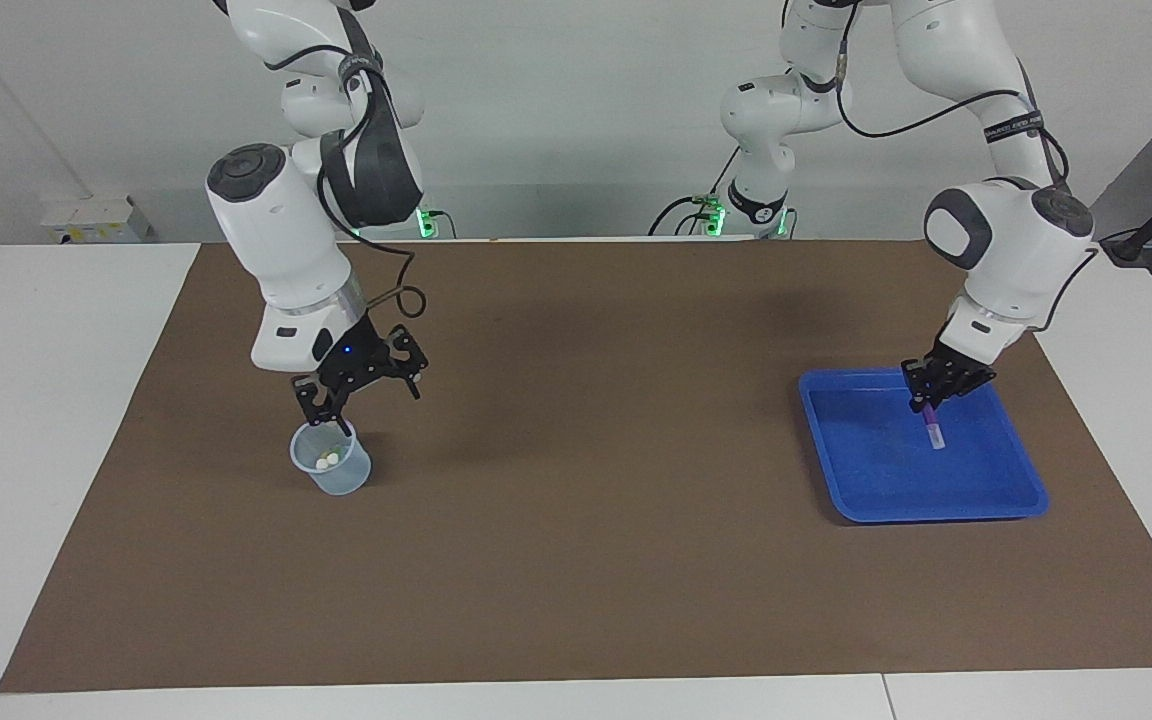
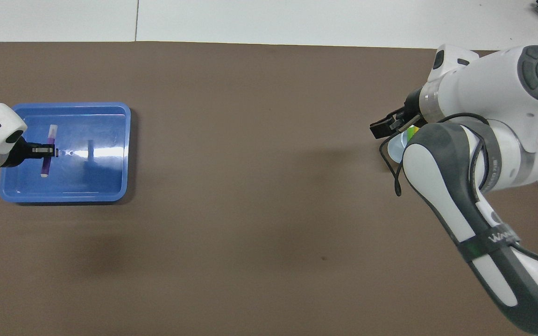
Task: Right arm passes pens to left for tray arrangement
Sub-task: 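Lower the purple pen into the blue tray with the left gripper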
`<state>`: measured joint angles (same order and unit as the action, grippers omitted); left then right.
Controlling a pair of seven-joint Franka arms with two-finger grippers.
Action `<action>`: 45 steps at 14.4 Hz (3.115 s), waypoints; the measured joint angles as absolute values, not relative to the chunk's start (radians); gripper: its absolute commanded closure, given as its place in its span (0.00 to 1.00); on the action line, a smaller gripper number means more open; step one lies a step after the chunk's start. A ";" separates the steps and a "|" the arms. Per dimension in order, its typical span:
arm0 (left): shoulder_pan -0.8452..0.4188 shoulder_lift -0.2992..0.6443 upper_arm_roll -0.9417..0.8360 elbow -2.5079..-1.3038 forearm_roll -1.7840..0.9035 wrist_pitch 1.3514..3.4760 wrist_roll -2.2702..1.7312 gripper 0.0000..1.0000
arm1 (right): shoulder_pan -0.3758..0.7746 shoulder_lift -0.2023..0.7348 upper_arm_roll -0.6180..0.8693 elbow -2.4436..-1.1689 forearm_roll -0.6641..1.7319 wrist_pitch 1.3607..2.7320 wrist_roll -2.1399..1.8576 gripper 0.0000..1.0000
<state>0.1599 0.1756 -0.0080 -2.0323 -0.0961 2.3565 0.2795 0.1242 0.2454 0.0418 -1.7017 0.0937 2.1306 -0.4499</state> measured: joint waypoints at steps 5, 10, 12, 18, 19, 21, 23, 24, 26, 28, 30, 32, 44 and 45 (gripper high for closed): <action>0.185 0.269 -0.008 -1.989 -0.096 2.431 0.339 1.00 | 0.083 0.303 0.041 -1.705 0.093 2.173 -0.523 0.00; 0.213 0.311 -0.008 -1.987 -0.096 2.487 0.388 1.00 | 0.071 0.309 0.042 -1.742 0.093 2.206 -0.525 0.00; 0.222 0.321 -0.008 -1.987 -0.096 2.499 0.390 1.00 | 0.071 0.309 0.043 -1.754 0.093 2.211 -0.525 0.00; 0.234 0.334 -0.007 -1.986 -0.095 2.512 0.396 1.00 | 0.071 0.308 0.043 -1.796 0.093 2.241 -0.525 0.00; 0.235 0.337 -0.007 -1.986 -0.095 2.518 0.396 1.00 | 0.070 0.308 0.043 -1.797 0.093 2.242 -0.525 0.00; 0.241 0.346 -0.008 -1.986 -0.092 2.528 0.397 1.00 | 0.063 0.308 0.043 -1.797 0.093 2.242 -0.525 0.00; 0.244 0.351 -0.008 -1.986 -0.089 2.539 0.398 1.00 | 0.053 0.308 0.043 -1.799 0.094 2.241 -0.525 0.00; 0.244 0.351 -0.008 -1.986 -0.089 2.543 0.398 1.00 | 0.051 0.308 0.043 -1.800 0.096 2.241 -0.525 0.00; 0.244 0.352 -0.008 -1.986 -0.089 2.546 0.398 0.86 | 0.050 0.307 0.044 -1.800 0.105 2.241 -0.525 0.00; 0.244 0.352 -0.008 -1.986 -0.089 2.547 0.398 0.46 | 0.050 0.307 0.048 -1.802 0.125 2.239 -0.525 0.00; 0.244 0.352 -0.009 -1.986 -0.089 2.548 0.398 0.25 | 0.050 0.306 0.049 -1.802 0.136 2.238 -0.525 0.00; 0.244 0.352 -0.010 -1.986 -0.089 2.548 0.398 0.25 | 0.050 0.306 0.050 -1.803 0.137 2.238 -0.525 0.00; 0.241 0.352 -0.017 -1.900 -0.088 2.427 0.393 0.01 | 0.051 0.296 0.056 -1.802 0.138 2.206 -0.522 0.00; 0.239 0.352 -0.020 -1.872 -0.088 2.383 0.387 0.01 | 0.052 0.296 0.056 -1.802 0.138 2.206 -0.522 0.00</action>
